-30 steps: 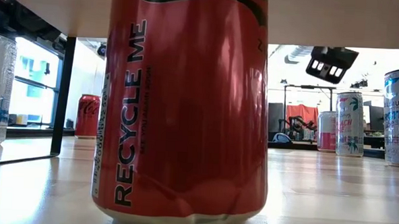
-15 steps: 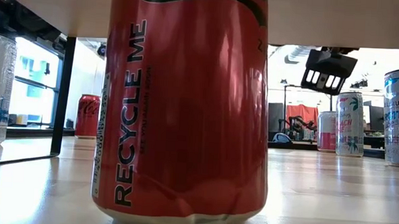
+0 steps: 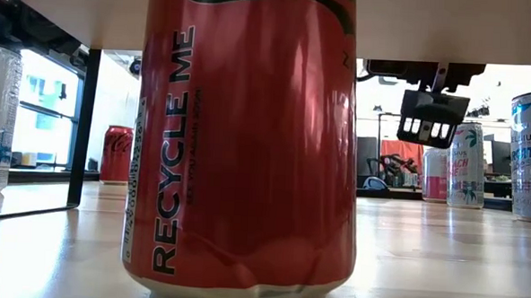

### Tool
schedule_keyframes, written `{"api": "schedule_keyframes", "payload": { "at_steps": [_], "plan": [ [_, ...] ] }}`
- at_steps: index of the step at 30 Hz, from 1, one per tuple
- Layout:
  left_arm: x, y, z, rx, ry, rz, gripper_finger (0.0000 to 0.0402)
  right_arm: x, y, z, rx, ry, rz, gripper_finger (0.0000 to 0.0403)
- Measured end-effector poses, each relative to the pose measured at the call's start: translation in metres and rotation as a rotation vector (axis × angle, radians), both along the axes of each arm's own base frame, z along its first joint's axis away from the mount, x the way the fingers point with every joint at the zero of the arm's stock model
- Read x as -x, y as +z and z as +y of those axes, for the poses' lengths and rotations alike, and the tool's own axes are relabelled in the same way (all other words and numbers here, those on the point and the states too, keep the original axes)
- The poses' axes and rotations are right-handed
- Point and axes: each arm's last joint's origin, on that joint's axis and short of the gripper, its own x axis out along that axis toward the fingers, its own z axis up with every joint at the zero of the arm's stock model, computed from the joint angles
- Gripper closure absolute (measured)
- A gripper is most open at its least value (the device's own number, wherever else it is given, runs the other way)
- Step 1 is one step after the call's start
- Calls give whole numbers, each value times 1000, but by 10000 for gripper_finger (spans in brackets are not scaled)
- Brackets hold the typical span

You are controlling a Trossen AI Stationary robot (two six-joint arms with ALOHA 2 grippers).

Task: Place canned beverage on shelf
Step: Move the shelf to the center of the table

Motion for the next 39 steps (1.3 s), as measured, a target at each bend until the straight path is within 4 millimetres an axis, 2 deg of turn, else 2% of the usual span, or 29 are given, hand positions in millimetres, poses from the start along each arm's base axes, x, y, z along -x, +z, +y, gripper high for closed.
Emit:
{"api": "schedule_keyframes", "payload": {
  "at_steps": [7, 15, 29, 34, 39],
  "plan": [
    [0, 0, 0, 0, 0, 0, 396, -8, 1, 1, -90, 6, 2, 166],
    [0, 0, 0, 0, 0, 0, 396, -13, 3, 6, -153, 3, 23, 204],
    [0, 0, 0, 0, 0, 0, 396, -12, 0, 6, -115, -4, 15, 257],
    [0, 0, 0, 0, 0, 0, 396, -12, -1, 5, -85, -36, 18, 260],
    [0, 0, 0, 0, 0, 0, 396, -12, -1, 5, -77, -38, 12, 246]
  ]
}}
